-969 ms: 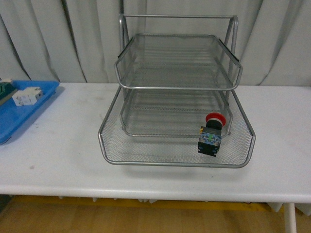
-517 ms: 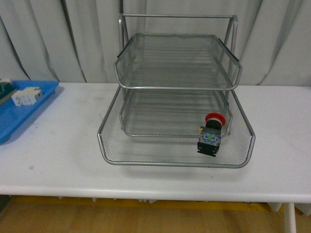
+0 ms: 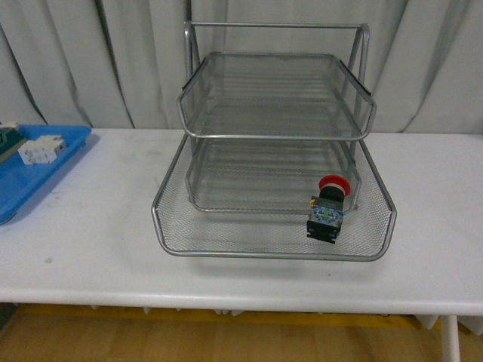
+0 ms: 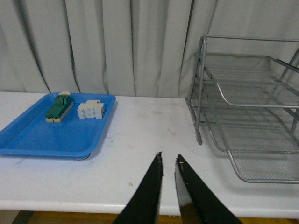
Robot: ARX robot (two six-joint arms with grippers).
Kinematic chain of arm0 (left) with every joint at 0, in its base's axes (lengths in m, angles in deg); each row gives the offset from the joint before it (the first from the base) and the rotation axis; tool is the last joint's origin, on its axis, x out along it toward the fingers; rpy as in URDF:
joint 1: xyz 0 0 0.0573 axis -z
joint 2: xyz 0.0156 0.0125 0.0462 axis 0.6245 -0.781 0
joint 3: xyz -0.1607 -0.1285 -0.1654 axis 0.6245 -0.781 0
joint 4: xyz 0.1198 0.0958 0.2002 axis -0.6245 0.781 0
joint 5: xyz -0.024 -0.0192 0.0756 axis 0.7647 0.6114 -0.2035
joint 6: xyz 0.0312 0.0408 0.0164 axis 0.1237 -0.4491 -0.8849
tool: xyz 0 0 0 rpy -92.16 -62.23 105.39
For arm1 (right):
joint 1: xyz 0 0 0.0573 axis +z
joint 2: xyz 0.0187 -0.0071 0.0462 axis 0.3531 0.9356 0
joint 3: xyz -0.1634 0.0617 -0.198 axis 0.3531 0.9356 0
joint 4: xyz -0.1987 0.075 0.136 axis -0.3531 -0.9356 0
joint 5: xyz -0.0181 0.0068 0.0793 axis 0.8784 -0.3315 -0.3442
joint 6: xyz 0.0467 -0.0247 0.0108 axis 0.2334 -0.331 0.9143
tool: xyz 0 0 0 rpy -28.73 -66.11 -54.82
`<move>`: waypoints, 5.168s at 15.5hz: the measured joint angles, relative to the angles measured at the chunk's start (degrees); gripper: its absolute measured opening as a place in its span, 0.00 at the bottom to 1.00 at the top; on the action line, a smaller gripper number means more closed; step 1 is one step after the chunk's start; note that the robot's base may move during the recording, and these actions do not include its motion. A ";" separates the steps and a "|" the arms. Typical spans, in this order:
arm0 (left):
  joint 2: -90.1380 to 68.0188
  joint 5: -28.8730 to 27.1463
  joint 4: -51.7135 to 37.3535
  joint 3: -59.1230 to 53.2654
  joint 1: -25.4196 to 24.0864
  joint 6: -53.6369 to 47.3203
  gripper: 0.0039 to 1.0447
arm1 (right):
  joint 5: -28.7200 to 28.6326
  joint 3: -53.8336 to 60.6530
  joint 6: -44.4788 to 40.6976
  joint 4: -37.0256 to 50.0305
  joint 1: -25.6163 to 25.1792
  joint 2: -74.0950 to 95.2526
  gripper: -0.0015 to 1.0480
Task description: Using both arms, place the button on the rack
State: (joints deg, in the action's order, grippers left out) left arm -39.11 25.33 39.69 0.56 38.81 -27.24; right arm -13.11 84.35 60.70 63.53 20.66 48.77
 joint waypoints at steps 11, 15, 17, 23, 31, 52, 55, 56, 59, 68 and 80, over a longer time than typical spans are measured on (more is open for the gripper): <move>0.00 0.00 0.00 0.00 0.00 -0.09 0.94 | -4.00 -30.01 -2.78 13.16 5.01 53.20 0.94; 0.00 0.00 0.00 0.02 0.00 -0.09 0.94 | -0.72 -47.19 1.40 1.22 18.23 78.36 0.63; 0.00 0.00 0.00 0.00 0.00 -0.09 0.94 | 0.07 -47.93 2.27 -2.40 22.69 81.85 0.42; 0.00 0.00 0.00 0.00 0.00 -0.09 0.94 | 1.31 -45.81 9.01 -2.82 29.83 93.18 0.02; 0.00 0.00 0.00 0.00 0.00 -0.17 0.94 | 4.17 -55.12 11.23 1.38 27.76 108.52 0.02; 0.00 0.00 0.00 0.00 0.00 -0.20 0.94 | 4.48 -77.70 4.90 -3.15 17.25 120.85 0.02; 0.00 0.00 0.00 0.00 0.00 -0.20 0.94 | 3.30 -73.94 6.88 -4.07 19.26 116.85 0.02; 0.00 0.00 0.00 0.00 0.00 -0.20 0.94 | 2.80 -72.61 7.15 -3.63 19.34 115.32 0.02; 0.00 0.00 0.00 0.00 0.00 -0.20 0.94 | 0.37 -67.65 7.80 -2.08 19.52 109.57 0.02; 0.00 -0.02 -0.02 0.00 0.00 -0.20 0.94 | 10.75 -30.91 3.89 32.20 14.47 68.72 0.02; 0.00 0.00 0.00 0.00 0.00 -0.20 0.94 | 0.00 -6.14 0.20 16.83 0.00 23.19 0.02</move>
State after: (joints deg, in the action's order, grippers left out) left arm -39.11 25.33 39.69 0.56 38.81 -27.44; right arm -13.11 78.21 60.90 80.36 20.66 71.96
